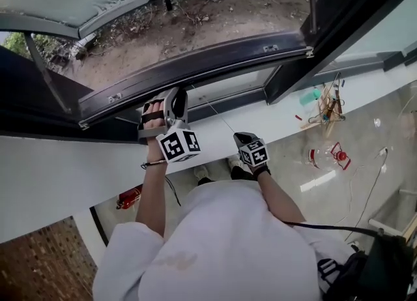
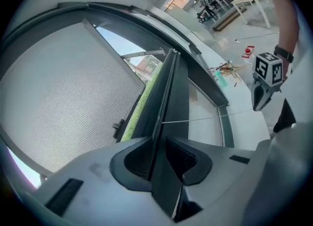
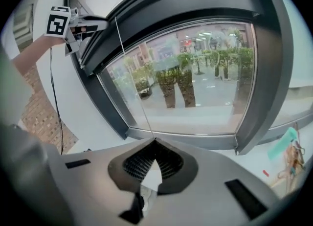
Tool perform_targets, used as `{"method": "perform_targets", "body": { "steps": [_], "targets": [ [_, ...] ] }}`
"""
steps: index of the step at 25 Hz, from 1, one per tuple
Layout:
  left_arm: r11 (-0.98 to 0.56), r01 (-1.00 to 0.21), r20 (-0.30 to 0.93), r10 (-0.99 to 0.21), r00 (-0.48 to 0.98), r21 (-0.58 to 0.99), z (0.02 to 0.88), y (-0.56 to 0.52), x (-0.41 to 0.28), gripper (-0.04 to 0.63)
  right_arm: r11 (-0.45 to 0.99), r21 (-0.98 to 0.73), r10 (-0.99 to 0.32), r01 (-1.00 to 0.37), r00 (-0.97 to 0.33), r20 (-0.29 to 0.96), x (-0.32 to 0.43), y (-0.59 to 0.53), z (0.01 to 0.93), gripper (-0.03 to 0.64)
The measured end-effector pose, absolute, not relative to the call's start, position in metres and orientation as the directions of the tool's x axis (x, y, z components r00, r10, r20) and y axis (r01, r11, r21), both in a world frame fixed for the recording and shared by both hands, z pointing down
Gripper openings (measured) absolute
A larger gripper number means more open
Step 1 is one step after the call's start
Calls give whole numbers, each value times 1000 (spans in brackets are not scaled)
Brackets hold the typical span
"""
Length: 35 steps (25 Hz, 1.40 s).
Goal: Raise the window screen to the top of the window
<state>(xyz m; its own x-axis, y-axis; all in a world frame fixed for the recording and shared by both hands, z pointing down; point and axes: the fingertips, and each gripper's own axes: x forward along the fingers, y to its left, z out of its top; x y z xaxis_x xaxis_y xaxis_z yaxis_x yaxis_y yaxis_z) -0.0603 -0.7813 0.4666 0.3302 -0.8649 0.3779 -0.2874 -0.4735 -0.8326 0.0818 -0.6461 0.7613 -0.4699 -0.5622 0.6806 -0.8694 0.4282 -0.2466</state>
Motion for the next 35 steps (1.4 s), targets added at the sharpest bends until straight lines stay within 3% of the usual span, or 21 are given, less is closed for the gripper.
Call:
{"method": "perform_targets", "body": {
  "steps": [4, 12, 18, 26, 30, 35],
  "targets": [
    [-464, -225, 391, -869, 302, -857, 470, -779, -61, 72, 446, -223, -570, -867, -468, 675, 81, -639, 762, 2],
    [-466, -301, 358, -865, 351, -832, 467, -781, -60, 54, 497, -189, -562, -847, -480, 673, 75, -636, 766, 2],
    [-512, -439, 354, -848, 394, -738, 458, -777, -59, 54, 559, -118, -547, -821, -472, 691, 62, -643, 768, 2],
    [-542, -764, 209, -840, 501, -348, 429, -766, -72, 54, 591, -96, -536, -801, -478, 696, 51, -649, 765, 2],
    [-540, -829, 145, -840, 522, -146, 410, -754, -81, 54, 592, -79, -549, -802, -473, 690, 51, -653, 764, 2],
    [-493, -865, 122, -868, 482, -93, 412, -750, -94, 14, 610, -66, -554, -790, -484, 677, 44, -659, 764, 2]
  ]
}}
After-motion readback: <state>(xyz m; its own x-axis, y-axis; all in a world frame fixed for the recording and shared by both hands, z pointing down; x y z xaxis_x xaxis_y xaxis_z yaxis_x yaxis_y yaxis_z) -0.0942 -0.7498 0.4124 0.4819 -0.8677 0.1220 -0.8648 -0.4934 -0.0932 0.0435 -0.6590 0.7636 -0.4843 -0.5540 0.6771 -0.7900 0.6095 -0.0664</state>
